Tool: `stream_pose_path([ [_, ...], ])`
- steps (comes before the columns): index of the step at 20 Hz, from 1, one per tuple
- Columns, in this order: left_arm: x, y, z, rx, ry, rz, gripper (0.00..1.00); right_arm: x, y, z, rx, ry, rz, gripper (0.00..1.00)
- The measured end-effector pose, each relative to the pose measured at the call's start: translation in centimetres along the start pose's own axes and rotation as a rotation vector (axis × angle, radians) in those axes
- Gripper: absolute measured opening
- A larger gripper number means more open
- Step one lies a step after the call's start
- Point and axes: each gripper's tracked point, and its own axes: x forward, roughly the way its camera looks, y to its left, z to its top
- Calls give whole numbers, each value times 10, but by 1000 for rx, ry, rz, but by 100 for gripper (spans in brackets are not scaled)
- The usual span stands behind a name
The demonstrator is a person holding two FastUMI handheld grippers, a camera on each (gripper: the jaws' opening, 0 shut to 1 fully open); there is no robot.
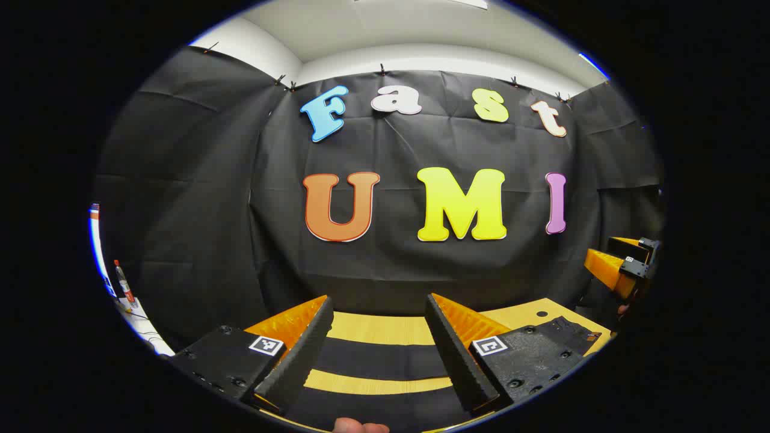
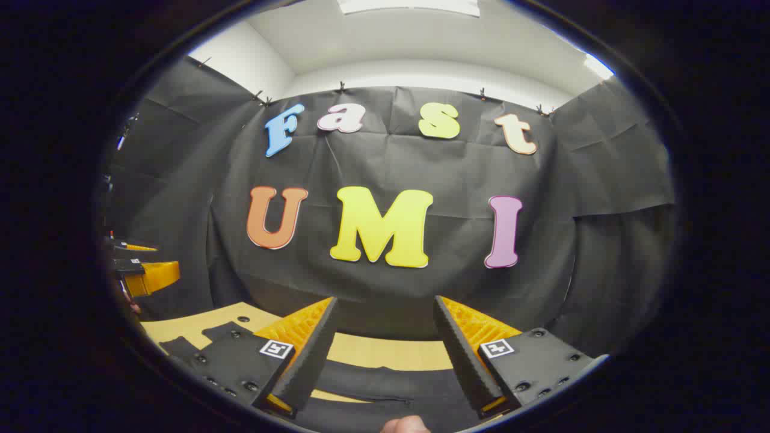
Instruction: Grasp the waist and the cuffs of the jeans and fold them to make the two legs overlap; first hold the waist and fold one-third of the jeans toward the cuffs, then hold the cuffs and fold the remaining one-third in the same direction to finish folding.
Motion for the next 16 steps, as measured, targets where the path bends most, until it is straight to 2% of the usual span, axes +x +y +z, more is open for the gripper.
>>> stream_pose_path([
  [10,-5,21,-1,-1,6,58,98,11,-2,-6,15,15,0,95],
  [16,-6,30,-19,-14,55,86,98,11,-32,-19,18,50,-41,95],
])
